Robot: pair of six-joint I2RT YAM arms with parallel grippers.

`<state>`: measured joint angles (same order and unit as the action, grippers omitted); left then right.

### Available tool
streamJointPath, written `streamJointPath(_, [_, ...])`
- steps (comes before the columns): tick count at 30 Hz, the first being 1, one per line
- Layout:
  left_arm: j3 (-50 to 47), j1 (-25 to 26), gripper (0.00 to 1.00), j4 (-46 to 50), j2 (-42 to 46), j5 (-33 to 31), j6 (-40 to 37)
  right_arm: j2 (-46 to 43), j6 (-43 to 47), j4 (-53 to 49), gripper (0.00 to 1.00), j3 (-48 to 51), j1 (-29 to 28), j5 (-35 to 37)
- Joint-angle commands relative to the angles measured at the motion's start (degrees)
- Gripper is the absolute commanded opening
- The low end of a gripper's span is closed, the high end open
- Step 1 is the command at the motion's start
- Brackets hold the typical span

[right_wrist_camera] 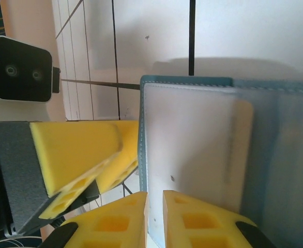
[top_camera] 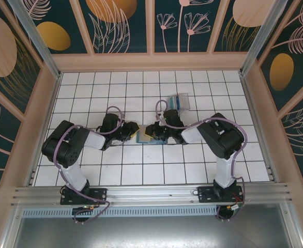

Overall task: Put the credit cards into the card holder
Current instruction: Flip over the card slot in the card holder, then move the card holder to the center of the table.

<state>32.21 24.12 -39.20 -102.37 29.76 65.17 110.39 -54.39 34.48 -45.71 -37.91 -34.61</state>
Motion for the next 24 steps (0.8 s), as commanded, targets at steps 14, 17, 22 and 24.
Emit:
streamJointPath(14, [3.44,1.72,0.01,9.95,-3.37,-2.96,-6.29,-4.46,4.96,-8.46,0.30,-1.71,1.11,2.49])
streamJointPath(17, [2.85,1.71,0.00,9.41,-3.44,-3.81,-5.83,-8.18,8.79,-15.07,0.37,-3.58,1.89,4.37])
streamJointPath(22, [1.47,1.72,0.00,7.66,-2.32,-4.92,-4.00,-13.89,18.64,-30.68,0.42,-8.62,4.38,13.20])
streamJointPath(24, [1.25,1.65,0.00,7.54,-2.05,-5.58,-3.68,-15.78,24.02,-38.26,0.43,-11.79,4.56,21.90])
